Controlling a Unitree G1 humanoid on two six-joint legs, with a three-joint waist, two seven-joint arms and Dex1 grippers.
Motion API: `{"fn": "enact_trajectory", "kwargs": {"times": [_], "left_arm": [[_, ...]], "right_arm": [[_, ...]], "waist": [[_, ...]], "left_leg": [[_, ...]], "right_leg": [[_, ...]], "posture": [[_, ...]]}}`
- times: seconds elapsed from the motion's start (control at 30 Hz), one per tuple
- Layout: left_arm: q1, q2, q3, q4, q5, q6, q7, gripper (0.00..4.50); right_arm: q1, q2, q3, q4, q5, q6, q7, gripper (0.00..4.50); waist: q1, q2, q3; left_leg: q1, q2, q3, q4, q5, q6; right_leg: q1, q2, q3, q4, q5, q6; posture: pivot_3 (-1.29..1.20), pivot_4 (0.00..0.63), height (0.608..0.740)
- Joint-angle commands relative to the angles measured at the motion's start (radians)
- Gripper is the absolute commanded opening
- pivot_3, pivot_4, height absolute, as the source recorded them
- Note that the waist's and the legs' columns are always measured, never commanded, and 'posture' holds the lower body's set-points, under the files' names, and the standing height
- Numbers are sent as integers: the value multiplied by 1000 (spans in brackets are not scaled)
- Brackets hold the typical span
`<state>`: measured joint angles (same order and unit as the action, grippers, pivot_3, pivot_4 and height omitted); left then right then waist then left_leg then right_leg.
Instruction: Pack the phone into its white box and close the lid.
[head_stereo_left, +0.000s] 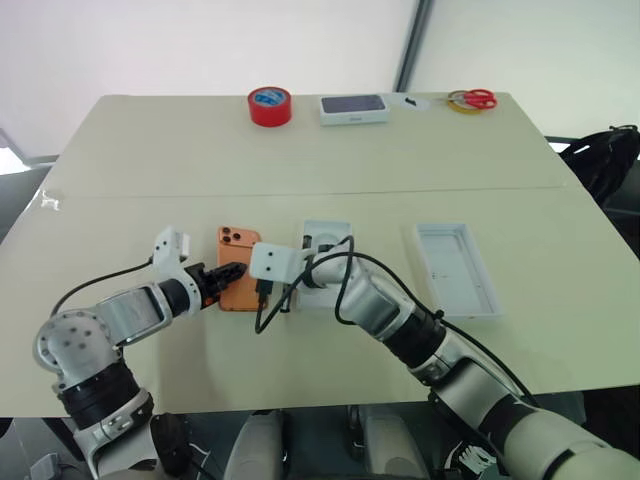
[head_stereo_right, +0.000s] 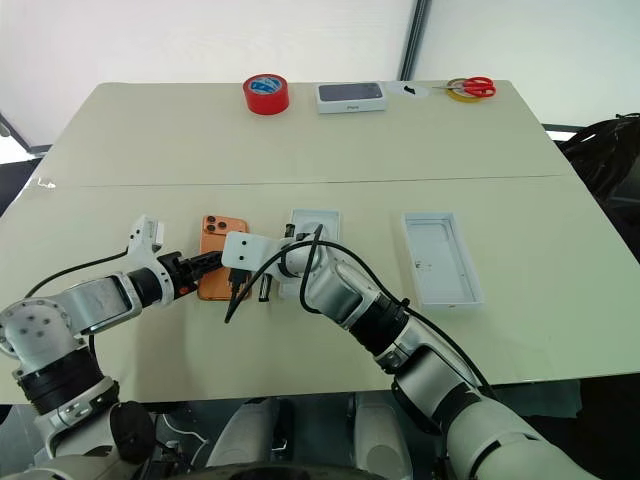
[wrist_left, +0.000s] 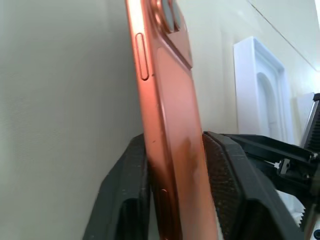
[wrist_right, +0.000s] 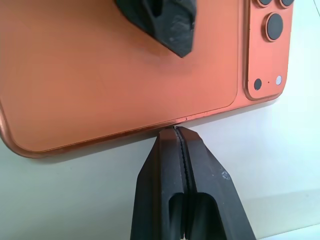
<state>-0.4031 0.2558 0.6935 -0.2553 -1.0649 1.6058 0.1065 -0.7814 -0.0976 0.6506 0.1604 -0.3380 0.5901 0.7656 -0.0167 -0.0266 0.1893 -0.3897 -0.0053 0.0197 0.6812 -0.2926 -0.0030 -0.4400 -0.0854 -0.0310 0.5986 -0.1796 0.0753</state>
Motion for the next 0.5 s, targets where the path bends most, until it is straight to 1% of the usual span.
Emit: {"fn": "enact_trajectory", "kwargs": {"times": [0.03, 0.07, 0.17, 0.23, 0.37, 0.43, 0.5], "left_arm": [[11, 14, 31, -5, -59, 9, 14, 1689], [14, 16, 33, -4, -66, 9, 19, 1689], [17, 12, 42, -4, -88, 9, 35, 882], [16, 7, 52, 0, -110, 9, 51, 61], [5, -18, 96, 14, -173, 0, 99, 22], [0, -36, 124, 29, -247, -36, 146, 22], [0, -43, 127, 36, -332, -87, 202, 22]], "right_arm": [[10, 7, 17, -28, 5, 1, 16, 0], [10, 7, 16, -28, 5, 0, 16, 0], [6, 1, 9, -30, 6, 0, 17, 0], [-2, -3, -7, -35, 10, 4, 16, 0], [-13, -26, -50, -78, 28, 13, 28, 0], [-11, -47, -81, -125, 46, 28, 42, 0], [-4, -85, -140, -217, 93, 61, 78, 0]], "waist": [[0, 0, 0], [0, 0, 0], [0, 0, 0], [0, -1, -1], [0, -1, 0], [3, -1, 0], [5, -1, 0]], "left_leg": [[0, 0, 0, 0, 0, 0], [0, 0, 0, 0, 0, 0], [0, 0, 0, 0, 0, 0], [0, 0, 0, 0, 0, 0], [0, 0, 0, 0, 0, 0], [0, 0, 0, 0, 0, 0], [-1, 0, 0, 0, 0, 0]], "right_leg": [[0, 0, 0, 0, 0, 0], [0, 0, 0, 0, 0, 0], [0, 0, 0, 0, 0, 0], [0, 0, 0, 0, 0, 0], [0, 0, 0, 0, 0, 0], [0, 0, 0, 0, 0, 0], [-1, -1, 0, 0, 0, 0]], "posture": [[0, 150, 732], [0, 150, 732], [0, 150, 732], [0, 150, 732], [0, 150, 732], [0, 150, 732], [0, 150, 732]]}}
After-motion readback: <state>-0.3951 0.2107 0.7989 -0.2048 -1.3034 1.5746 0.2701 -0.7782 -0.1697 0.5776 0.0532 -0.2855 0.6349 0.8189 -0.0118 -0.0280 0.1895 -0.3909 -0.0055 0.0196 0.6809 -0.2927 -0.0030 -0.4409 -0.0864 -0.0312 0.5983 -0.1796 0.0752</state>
